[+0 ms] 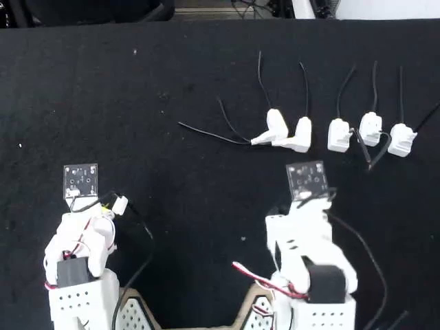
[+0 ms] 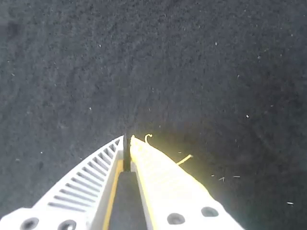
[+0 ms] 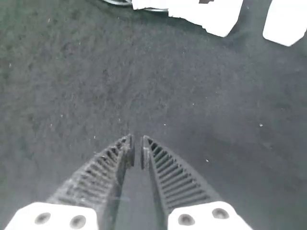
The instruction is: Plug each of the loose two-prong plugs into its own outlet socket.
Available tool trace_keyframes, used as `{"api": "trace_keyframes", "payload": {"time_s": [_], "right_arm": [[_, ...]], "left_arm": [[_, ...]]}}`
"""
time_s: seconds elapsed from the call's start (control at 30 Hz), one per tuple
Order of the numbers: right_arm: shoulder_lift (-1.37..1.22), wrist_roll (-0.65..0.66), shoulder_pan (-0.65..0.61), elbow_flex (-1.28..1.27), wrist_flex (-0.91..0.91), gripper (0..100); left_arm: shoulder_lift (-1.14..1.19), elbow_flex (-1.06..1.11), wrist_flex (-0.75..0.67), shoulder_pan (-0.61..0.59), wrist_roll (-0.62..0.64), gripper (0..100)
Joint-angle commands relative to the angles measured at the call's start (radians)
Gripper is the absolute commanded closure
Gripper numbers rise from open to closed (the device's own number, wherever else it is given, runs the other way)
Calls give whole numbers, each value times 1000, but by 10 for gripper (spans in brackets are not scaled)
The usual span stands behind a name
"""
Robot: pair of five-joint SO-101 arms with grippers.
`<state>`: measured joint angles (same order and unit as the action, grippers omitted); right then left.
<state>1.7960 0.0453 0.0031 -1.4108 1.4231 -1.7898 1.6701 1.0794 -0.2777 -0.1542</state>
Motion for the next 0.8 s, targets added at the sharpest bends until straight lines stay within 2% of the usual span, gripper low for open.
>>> {"api": "trace_keyframes", "payload": {"time_s": [0.0, 0.2, 0.37, 0.43, 0.77], "right_arm": [[111, -68, -17, -62, -26, 987], [84, -72, -11, -104, -46, 987], [84, -61, -15, -177, -110, 987], [68, -63, -11, -288, -130, 987], [99, -63, -21, -274, -118, 987]], "left_arm": [[-37, 28, -18, 13, 6, 967], [-31, 28, 9, 2, 6, 970], [-35, 28, 201, 5, 8, 970], [-31, 28, 184, 5, 9, 970], [-34, 28, 193, 4, 11, 970]]}}
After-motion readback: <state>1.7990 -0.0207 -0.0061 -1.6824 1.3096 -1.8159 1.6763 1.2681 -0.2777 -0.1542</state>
